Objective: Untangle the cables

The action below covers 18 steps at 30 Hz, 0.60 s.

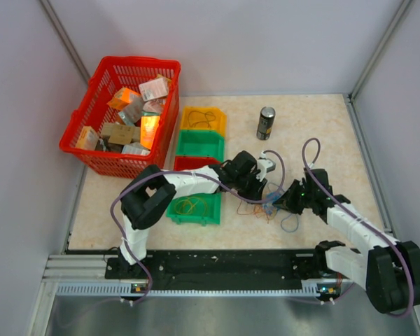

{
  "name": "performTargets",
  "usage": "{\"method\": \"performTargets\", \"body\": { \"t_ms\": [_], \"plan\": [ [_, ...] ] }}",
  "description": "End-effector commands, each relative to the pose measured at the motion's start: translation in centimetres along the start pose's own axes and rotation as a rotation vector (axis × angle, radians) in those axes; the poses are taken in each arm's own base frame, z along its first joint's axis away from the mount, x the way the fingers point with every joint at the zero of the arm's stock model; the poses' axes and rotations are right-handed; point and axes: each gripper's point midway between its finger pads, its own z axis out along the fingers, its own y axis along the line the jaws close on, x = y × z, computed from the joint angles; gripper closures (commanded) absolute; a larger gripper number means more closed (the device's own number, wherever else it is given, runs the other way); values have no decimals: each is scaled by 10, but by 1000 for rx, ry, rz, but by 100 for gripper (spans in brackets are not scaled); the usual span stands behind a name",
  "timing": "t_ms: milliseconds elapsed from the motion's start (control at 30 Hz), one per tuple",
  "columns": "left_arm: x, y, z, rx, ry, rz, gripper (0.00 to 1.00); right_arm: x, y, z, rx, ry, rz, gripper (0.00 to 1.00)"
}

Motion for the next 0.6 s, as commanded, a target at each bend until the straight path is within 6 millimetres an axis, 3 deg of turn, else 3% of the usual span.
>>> {"method": "performTargets", "body": {
  "t_ms": [0, 100, 200, 333, 467, 567],
  "plan": [
    [-22, -12, -17, 20, -73, 45, 79, -9, 11, 1, -30, -21, -38, 91],
    [-22, -14, -20, 20, -76, 42, 93, -11, 12, 1, -31, -26, -39, 91],
    [-27, -17, -28, 18, -94, 42, 100, -12, 11, 1, -25, -30, -40, 91],
    [-42, -24, -49, -5, -136, 66, 100, -18, 0, 1, 35, -74, -24, 91],
    [-65, -28, -84, -70, -211, 89, 100, -31, -27, -7, 184, -169, 15, 91],
    [-98, -44, -141, -113, -371, 115, 100, -48, -51, -19, 311, -254, 36, 92]
  ]
}}
